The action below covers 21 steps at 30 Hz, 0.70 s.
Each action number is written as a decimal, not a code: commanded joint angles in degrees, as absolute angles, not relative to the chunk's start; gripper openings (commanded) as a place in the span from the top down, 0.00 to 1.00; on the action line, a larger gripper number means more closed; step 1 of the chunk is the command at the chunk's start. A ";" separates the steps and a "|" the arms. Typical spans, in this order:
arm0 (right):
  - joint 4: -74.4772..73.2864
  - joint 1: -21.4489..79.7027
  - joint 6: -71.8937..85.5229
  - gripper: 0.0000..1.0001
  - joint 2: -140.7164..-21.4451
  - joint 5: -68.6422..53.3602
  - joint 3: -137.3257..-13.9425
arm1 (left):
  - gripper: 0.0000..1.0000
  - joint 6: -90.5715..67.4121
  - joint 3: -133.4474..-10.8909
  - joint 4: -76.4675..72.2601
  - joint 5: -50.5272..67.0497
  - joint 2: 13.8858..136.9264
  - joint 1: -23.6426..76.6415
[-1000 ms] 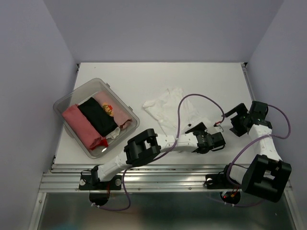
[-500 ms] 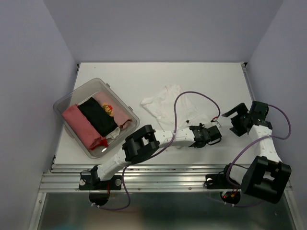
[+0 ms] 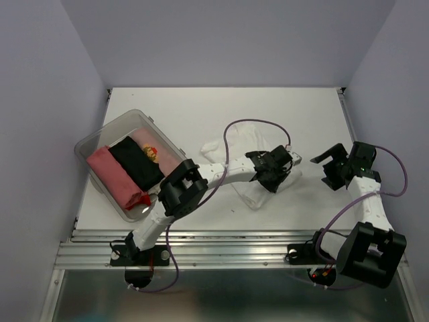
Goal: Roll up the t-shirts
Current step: Roll the T-shirt to the center of the board.
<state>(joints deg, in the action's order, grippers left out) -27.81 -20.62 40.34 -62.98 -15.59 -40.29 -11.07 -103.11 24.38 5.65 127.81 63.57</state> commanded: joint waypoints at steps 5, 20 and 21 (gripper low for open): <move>-27.16 -21.09 40.08 0.07 -61.17 -15.47 -41.75 | 1.00 -19.06 -99.06 16.71 33.82 121.30 59.25; -27.42 -21.09 35.51 0.14 -59.94 -22.58 -42.63 | 1.00 -31.11 -90.00 1.32 55.98 121.20 52.03; -27.51 -21.09 34.99 0.16 -59.51 -22.94 -42.54 | 1.00 -31.55 -90.09 1.06 57.29 121.46 51.68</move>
